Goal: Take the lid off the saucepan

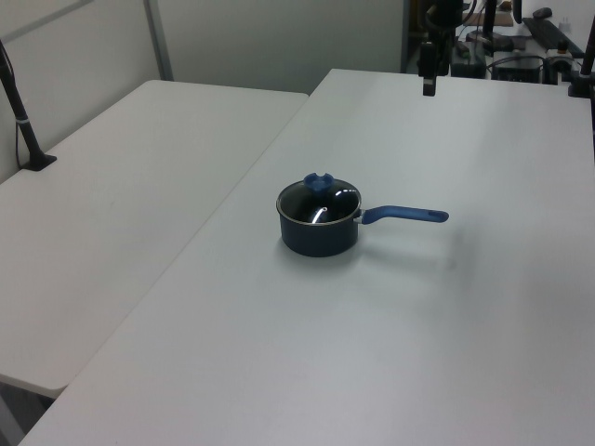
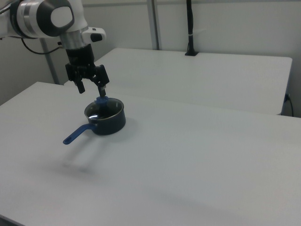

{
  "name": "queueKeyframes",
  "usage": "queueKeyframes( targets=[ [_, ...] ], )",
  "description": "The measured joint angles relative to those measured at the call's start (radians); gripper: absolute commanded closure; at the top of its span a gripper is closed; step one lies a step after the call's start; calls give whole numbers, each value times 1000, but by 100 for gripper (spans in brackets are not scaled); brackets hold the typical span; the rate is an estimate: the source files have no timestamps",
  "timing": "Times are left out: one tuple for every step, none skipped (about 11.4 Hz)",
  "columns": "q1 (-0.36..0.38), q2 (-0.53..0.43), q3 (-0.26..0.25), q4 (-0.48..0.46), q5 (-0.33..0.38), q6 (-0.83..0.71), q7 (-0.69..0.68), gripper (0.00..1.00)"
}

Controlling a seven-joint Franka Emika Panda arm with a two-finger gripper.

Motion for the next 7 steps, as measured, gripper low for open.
queueKeyframes(
  targets=[
    [0,0,0,0,0,0,0,0],
    [0,0,0,0,0,0,-1,0],
    [0,0,1,-1,0,0,-3,0],
    [1,1,3,-2,0,0,-3,0],
    [2,2,4,-2,0,0,-3,0],
    [3,2,5,-2,0,1,-3,0],
    [3,3,6,-2,0,17,-3,0]
  ],
)
